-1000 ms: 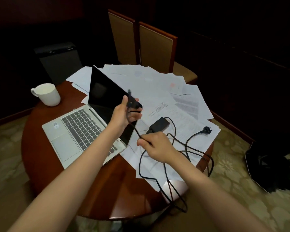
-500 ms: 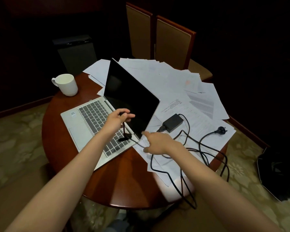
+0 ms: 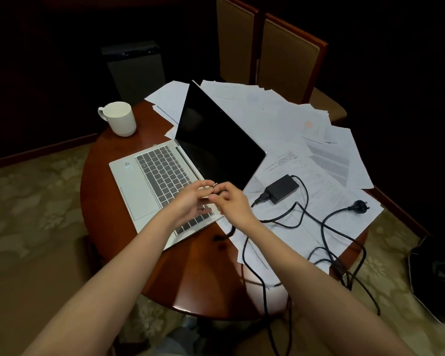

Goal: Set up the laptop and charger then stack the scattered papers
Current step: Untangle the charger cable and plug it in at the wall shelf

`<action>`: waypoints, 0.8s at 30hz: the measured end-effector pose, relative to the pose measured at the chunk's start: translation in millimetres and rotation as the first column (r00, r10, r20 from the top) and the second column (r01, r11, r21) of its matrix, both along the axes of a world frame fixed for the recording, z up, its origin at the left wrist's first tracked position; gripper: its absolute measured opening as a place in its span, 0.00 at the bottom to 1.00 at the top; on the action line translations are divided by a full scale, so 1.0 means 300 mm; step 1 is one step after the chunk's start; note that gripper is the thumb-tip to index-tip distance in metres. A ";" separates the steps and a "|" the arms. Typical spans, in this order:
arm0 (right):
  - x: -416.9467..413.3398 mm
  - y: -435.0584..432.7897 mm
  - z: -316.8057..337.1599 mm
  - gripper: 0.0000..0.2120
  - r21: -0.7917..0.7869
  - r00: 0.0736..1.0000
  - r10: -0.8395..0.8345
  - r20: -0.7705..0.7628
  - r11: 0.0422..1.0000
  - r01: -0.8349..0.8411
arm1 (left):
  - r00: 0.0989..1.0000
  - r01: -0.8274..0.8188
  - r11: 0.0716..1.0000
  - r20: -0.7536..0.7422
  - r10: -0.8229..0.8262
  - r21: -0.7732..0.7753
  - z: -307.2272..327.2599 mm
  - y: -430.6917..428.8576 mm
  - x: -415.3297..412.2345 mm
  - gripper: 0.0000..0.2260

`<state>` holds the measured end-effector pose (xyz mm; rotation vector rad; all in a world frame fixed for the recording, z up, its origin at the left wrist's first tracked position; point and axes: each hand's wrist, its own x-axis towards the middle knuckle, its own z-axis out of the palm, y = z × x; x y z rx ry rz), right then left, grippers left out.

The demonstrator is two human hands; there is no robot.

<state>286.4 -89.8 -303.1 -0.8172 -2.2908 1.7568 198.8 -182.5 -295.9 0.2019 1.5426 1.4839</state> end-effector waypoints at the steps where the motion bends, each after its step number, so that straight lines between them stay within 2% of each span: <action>1: 0.010 0.017 -0.008 0.03 0.128 0.999 0.023 0.041 0.991 -0.028 | 0.999 0.000 0.998 -0.053 -0.004 -0.068 -0.011 -0.002 -0.005 0.06; 2: 0.022 0.037 -0.017 0.07 0.262 0.993 0.071 0.098 0.960 -0.094 | 0.994 -0.006 0.991 -0.110 -0.009 -0.131 -0.025 -0.002 -0.011 0.07; 4: 0.052 0.078 -0.036 0.11 0.483 0.941 0.193 0.279 0.818 -0.312 | 0.973 -0.005 0.976 -0.226 -0.045 -0.219 -0.048 0.000 -0.019 0.07; 6: 0.084 0.112 -0.054 0.12 0.575 0.861 0.257 0.438 0.656 -0.488 | 0.900 0.056 0.949 -0.396 -0.182 -0.309 -0.080 0.005 -0.023 0.07; 8: 0.107 0.137 -0.071 0.13 0.584 0.805 0.271 0.528 0.573 -0.575 | 0.751 0.131 0.896 -0.547 -0.369 -0.425 -0.119 0.014 -0.015 0.09; 11: 0.111 0.142 -0.102 0.13 0.594 0.776 0.247 0.580 0.523 -0.611 | 0.473 0.149 0.793 -0.661 -0.582 -0.591 -0.160 0.029 0.013 0.15; 13: 0.104 0.131 -0.129 0.13 0.613 0.778 0.233 0.583 0.502 -0.610 | 0.296 0.159 0.721 -0.664 -0.686 -0.674 -0.169 0.039 0.030 0.19; 14: 0.100 0.126 -0.143 0.13 0.623 0.780 0.224 0.584 0.492 -0.608 | 0.236 0.168 0.683 -0.644 -0.728 -0.711 -0.173 0.041 0.035 0.22; 16: 0.095 0.119 -0.165 0.13 0.641 0.784 0.202 0.587 0.475 -0.602 | 0.171 0.181 0.607 -0.583 -0.794 -0.774 -0.183 0.039 0.044 0.26; 20: 0.081 0.113 -0.187 0.14 0.656 0.813 0.173 0.557 0.508 -0.558 | 0.055 0.176 0.498 -0.497 -0.866 -0.849 -0.202 0.033 0.047 0.28; 24: 0.086 0.115 -0.213 0.13 0.677 0.837 0.151 0.526 0.522 -0.520 | 0.005 0.123 0.490 -0.493 -0.870 -0.863 -0.210 0.035 0.053 0.29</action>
